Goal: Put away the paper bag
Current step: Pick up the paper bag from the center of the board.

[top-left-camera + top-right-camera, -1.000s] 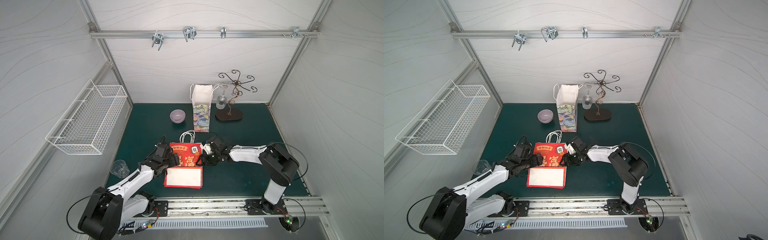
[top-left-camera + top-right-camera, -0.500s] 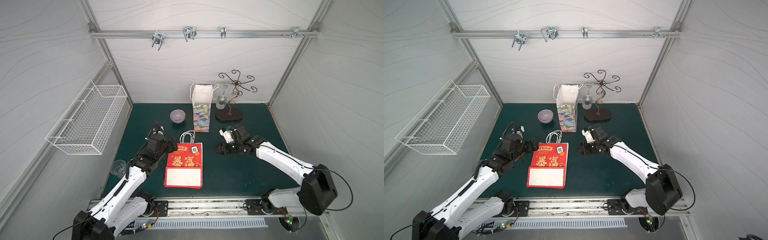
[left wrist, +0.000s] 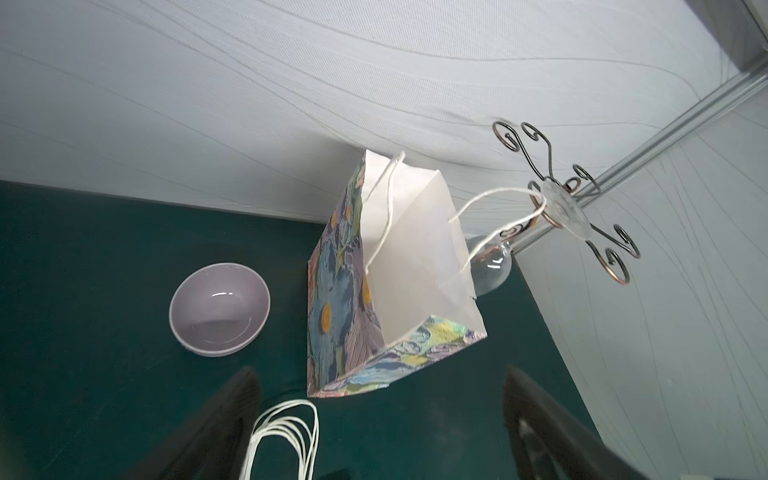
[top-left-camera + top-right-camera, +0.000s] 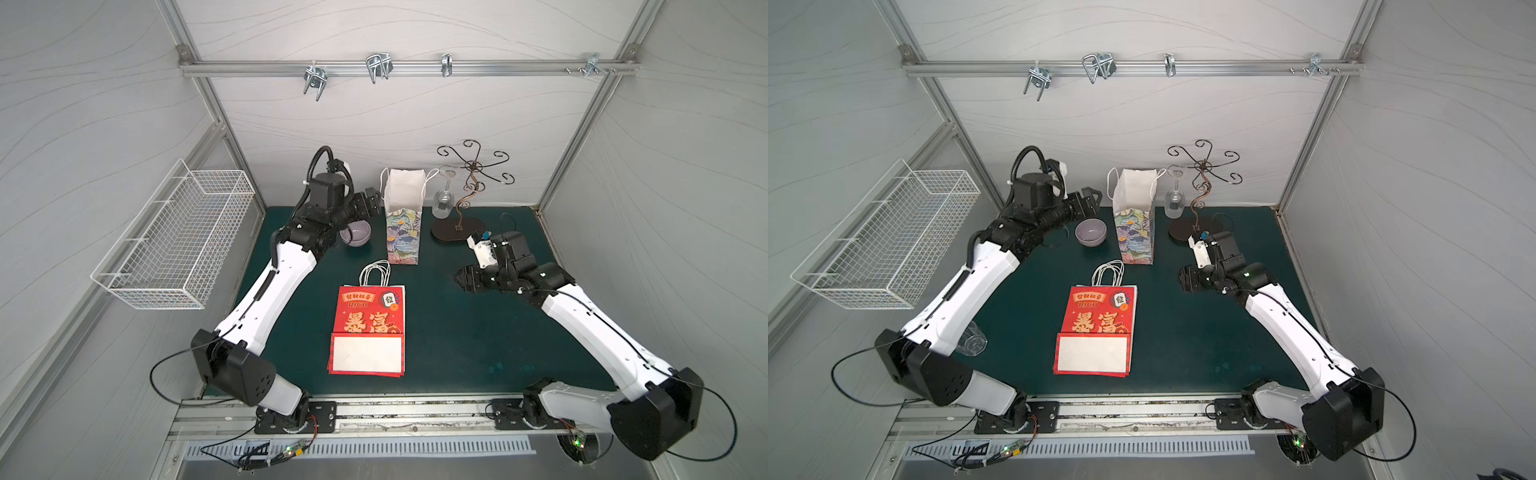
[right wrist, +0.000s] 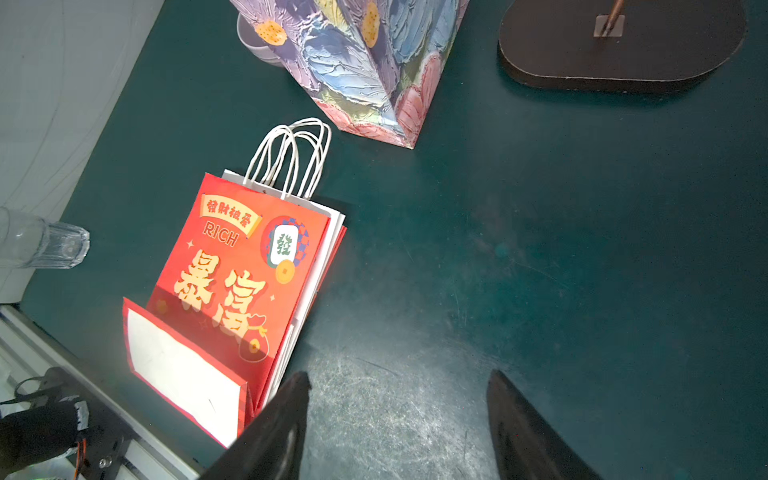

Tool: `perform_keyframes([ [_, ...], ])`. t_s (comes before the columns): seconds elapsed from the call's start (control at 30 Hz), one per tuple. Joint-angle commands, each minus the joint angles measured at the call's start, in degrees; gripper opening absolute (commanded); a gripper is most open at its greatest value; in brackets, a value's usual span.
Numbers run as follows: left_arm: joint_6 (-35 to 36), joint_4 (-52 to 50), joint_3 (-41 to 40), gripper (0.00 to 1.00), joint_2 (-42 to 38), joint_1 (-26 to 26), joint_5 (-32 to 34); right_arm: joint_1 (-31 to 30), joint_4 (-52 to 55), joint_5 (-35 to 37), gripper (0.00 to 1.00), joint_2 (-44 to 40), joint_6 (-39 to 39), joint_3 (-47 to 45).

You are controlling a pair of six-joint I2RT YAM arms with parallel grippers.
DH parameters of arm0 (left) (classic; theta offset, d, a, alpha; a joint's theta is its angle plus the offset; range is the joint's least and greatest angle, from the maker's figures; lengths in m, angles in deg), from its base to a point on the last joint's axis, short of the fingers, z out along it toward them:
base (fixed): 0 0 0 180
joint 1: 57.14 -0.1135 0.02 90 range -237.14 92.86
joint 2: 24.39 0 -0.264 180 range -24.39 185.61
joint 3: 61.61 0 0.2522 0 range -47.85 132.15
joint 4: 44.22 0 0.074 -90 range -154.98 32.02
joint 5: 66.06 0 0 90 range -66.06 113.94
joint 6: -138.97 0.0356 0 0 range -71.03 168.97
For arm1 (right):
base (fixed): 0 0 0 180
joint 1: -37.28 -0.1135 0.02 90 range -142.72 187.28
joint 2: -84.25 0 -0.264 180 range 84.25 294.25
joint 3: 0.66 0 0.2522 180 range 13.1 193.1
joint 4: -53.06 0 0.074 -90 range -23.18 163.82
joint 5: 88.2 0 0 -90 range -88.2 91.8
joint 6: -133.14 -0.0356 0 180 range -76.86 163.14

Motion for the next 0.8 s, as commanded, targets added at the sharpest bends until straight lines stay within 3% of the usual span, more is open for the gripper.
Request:
perform_keyframes([
  [0.0,-1.0,-6.5,6.8,0.93,6.4,-0.2,1.0,0.6,2.0,2.7,0.69,-1.4,-0.6,-0.9],
  [0.4,0.2,-14.3,29.7,0.92,27.0,0.7,4.5,1.9,2.6,3.0,0.69,0.4,-0.8,0.0],
  [0.6,-0.1,-19.1,42.0,0.79,36.0,1.5,6.2,3.2,3.5,2.8,0.69,0.7,0.0,1.7],
  [0.77,-1.6,-18.7,42.3,0.68,37.9,1.7,6.0,4.0,4.5,3.3,0.68,0.0,0.7,2.6],
])
